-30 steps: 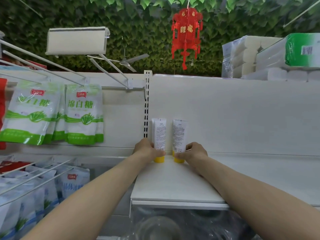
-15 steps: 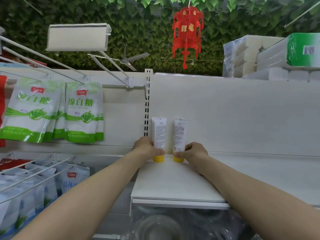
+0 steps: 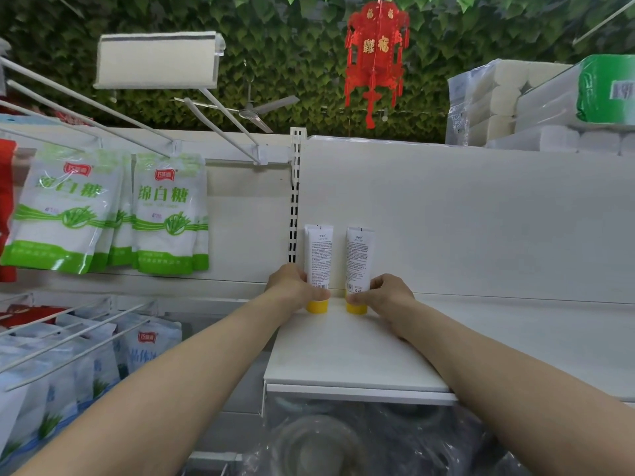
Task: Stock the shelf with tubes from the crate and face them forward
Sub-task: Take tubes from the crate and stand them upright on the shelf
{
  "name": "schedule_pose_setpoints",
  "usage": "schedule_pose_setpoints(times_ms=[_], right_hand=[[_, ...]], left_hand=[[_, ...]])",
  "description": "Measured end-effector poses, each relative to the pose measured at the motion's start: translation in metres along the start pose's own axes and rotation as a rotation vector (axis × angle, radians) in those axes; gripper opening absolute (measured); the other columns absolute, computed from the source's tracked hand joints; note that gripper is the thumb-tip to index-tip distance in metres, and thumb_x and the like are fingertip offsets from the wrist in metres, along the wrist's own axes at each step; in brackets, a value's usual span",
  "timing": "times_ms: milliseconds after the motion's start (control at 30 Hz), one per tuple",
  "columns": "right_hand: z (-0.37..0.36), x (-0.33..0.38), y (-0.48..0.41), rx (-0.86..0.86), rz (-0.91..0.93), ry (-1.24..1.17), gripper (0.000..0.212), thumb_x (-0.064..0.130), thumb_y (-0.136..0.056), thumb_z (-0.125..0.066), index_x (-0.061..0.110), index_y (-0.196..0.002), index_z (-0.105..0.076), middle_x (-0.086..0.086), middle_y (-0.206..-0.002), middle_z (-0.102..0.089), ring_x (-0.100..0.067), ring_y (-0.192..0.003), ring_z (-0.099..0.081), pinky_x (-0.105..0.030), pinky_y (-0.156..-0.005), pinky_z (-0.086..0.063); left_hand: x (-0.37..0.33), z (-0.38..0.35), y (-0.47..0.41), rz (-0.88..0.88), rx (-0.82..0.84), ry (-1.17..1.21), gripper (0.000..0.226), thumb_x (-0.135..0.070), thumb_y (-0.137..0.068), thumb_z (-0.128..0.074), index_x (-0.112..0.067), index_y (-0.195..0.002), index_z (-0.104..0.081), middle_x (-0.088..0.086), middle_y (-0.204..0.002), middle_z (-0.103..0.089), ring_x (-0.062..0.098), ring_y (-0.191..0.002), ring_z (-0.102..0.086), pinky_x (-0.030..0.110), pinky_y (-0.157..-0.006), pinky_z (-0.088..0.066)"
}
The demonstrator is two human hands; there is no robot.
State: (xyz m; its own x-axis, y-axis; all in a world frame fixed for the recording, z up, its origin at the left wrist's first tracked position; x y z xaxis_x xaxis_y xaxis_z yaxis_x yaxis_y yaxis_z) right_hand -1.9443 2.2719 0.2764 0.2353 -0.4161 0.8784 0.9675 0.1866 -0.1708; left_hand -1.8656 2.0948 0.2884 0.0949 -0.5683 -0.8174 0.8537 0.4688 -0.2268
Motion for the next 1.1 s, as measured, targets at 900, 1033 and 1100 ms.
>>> schedule_pose_setpoints(times_ms=[900,1033,1100], right_hand=[[-0.0023,-0.0030,-0.0026,0.044,0.018,-0.034,0.032,0.023,-0.070,-0.085,0.011,-0.096,-0.072,-0.006,-0.097,-0.071,-0.020,-0.085,-0.063,-0.027,-0.071,-0.047],[-0.0031,-0.0034,-0.0030,0.037,0.013,-0.043,0.029,0.022,-0.069,-0.086,0.012,-0.092,-0.071,-0.006,-0.097,-0.071,-0.020,-0.086,-0.063,-0.026,-0.070,-0.046],[-0.0033,-0.0032,-0.0029,0.039,0.014,-0.044,0.029,0.022,-0.069,-0.086,0.012,-0.092,-0.071,-0.006,-0.097,-0.070,-0.019,-0.083,-0.061,-0.025,-0.065,-0.044]], left_hand=[[-0.0023,0.0036,0.0003,-0.024,-0.012,-0.030,0.038,-0.030,-0.069,-0.087,-0.020,-0.083,-0.053,-0.003,-0.087,-0.058,0.019,-0.088,-0.056,0.028,-0.072,-0.044],[-0.0021,0.0036,0.0011,-0.022,-0.010,-0.026,0.036,-0.030,-0.069,-0.087,-0.020,-0.083,-0.055,-0.002,-0.091,-0.060,0.019,-0.089,-0.057,0.028,-0.075,-0.045],[-0.0018,0.0032,0.0016,-0.020,-0.010,-0.017,0.036,-0.030,-0.070,-0.086,-0.020,-0.084,-0.055,-0.001,-0.092,-0.061,0.019,-0.090,-0.057,0.029,-0.075,-0.045]])
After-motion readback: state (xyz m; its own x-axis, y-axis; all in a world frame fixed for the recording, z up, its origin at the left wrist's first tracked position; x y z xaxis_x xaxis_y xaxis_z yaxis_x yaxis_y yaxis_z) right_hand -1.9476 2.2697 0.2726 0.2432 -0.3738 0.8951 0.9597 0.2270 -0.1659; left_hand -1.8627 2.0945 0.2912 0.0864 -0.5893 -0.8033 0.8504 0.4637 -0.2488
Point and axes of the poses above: each hand's wrist, its own y-axis away from the middle knuckle, its own z-axis out of the back of the hand, x = y × z, the point moved 3 cm from there along -y, towards the middle knuckle
